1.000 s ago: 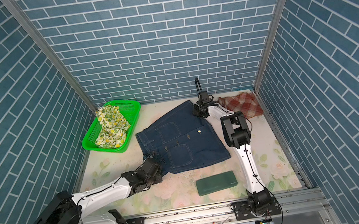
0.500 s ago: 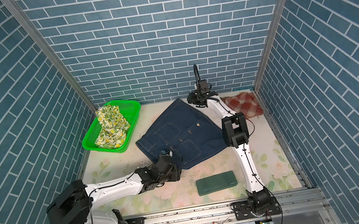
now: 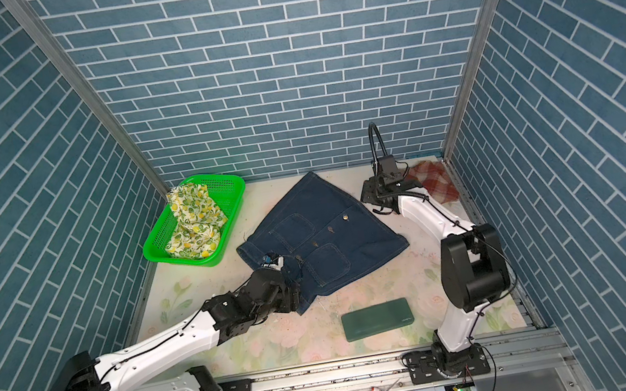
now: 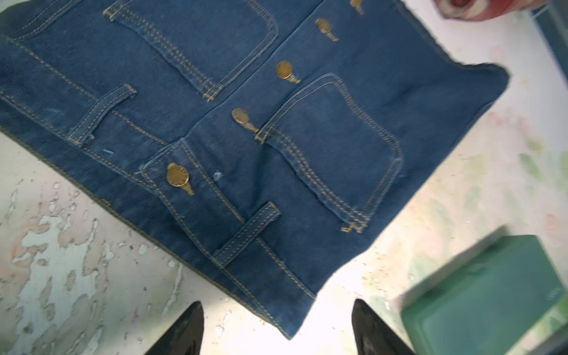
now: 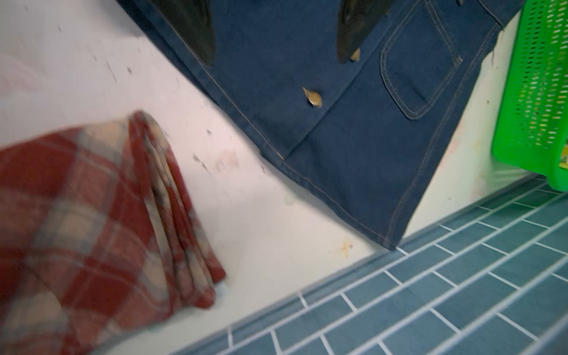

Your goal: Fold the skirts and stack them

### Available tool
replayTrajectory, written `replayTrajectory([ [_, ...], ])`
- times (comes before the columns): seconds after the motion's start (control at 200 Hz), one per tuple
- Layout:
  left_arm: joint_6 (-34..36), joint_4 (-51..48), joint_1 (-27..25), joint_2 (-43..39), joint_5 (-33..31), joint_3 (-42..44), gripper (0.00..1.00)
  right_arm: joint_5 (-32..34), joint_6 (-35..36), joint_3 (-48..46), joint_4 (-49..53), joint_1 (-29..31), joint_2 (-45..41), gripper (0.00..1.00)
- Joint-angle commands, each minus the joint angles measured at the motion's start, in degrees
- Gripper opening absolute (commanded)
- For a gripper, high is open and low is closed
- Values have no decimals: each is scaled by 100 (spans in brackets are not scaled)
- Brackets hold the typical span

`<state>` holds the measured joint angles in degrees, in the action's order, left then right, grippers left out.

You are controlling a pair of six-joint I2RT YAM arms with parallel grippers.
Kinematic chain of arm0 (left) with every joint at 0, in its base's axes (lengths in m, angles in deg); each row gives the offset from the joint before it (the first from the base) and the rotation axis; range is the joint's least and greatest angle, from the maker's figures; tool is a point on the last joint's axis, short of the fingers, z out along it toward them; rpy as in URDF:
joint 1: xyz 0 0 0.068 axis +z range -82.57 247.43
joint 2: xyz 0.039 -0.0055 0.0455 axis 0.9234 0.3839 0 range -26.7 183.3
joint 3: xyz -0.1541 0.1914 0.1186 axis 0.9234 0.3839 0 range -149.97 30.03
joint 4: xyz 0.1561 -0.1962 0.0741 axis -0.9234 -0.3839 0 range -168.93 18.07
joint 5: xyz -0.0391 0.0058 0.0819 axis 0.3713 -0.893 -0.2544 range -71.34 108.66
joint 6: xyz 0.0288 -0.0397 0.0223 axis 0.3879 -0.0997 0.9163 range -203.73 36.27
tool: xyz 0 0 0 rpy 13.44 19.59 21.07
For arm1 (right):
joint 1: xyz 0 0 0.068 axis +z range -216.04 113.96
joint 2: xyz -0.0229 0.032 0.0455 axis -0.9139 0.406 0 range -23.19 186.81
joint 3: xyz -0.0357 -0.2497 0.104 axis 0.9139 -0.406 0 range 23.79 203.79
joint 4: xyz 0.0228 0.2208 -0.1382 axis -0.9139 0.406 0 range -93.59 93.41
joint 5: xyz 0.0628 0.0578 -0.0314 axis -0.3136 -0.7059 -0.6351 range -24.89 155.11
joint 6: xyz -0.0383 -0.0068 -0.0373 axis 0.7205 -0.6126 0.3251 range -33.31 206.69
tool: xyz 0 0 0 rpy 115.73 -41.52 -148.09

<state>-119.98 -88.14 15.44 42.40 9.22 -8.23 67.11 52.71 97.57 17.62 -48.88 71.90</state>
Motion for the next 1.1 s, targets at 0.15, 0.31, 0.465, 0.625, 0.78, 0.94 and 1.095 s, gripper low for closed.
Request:
replayTrajectory([
  [0.15,630,74,236,918,-221,-686,77,521,-1007,-1610,571,85,-1148,62],
  [0.31,842,170,242,1566,-148,-1055,77,279,-1171,-2145,663,78,-1331,62],
  [0.465,905,314,242,2023,-91,-1142,77,-36,-1348,-2509,485,76,-1232,62],
  [0.625,984,386,243,2469,-96,-1157,76,-195,-1447,-2736,192,55,-1053,62],
  [0.78,976,570,242,2827,102,-1105,74,-522,-1592,-2875,-308,-69,-673,62],
  [0.94,837,632,244,2974,317,-933,64,-578,-1648,-2957,-650,-241,-497,54],
  [1.095,587,882,184,2850,607,-576,43,-666,-1406,-2714,-848,-419,-349,31],
])
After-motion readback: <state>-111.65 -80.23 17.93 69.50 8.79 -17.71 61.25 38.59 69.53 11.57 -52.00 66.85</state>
